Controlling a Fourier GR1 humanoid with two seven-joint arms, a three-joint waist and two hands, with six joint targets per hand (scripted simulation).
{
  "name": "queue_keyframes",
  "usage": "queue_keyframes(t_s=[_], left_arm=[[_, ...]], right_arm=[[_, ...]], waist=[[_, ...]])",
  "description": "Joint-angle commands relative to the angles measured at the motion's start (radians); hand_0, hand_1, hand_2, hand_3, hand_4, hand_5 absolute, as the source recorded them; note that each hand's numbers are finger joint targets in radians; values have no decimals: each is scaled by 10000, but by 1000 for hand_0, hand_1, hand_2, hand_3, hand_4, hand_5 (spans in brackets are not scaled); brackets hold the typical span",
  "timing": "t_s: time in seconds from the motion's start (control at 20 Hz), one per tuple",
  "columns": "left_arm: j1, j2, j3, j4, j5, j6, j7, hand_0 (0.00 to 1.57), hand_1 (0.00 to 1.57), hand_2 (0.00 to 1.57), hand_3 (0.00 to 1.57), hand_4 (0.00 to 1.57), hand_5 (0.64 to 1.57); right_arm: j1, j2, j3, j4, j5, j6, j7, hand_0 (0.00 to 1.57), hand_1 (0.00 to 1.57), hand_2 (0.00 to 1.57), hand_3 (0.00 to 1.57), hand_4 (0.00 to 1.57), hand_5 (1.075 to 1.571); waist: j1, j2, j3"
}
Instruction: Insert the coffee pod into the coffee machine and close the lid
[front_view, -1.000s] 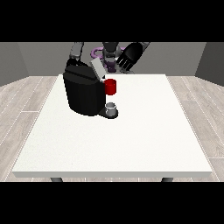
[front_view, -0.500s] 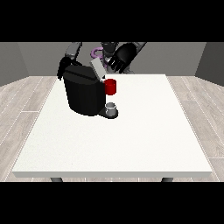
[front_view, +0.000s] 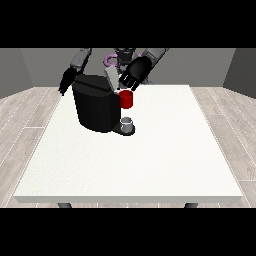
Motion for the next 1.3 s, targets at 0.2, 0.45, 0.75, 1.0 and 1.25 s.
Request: queue_keyframes(t_s=[0.2, 0.45, 0.75, 1.0, 1.25], left_arm=[[-284, 0, -68, 182, -112, -192, -109, 1243, 1243, 1284, 1230, 423, 1571], [58, 151, 72, 504, -146, 245, -723, 1192, 1192, 1248, 1202, 420, 1571], [0, 96, -23, 383, -276, 243, -688, 1216, 1216, 1259, 1200, 417, 1571], [-844, 77, 28, 206, -298, 90, -202, 1207, 1207, 1244, 1206, 356, 1571], [-609, -87, 93, 466, -421, 659, -326, 1189, 1189, 1207, 1172, 362, 1571]], right_arm=[[-427, -146, -277, 139, -43, -60, 469, 0, 0, 0, 0, 0, 1571], [-61, 143, 179, -444, 238, -238, 320, 0, 0, 0, 0, 153, 1571], [-271, -357, -431, -44, -258, 208, 275, 0, 0, 0, 0, 169, 1571], [-249, -363, -654, 664, -322, 152, -734, 0, 0, 0, 0, 0, 1571], [-553, -291, -406, 261, -123, 59, 13, 0, 0, 0, 0, 0, 1571]], waist=[[156, 175, -2], [-246, 530, -7], [39, 354, -5], [16, 704, 3], [-159, 653, -3]])
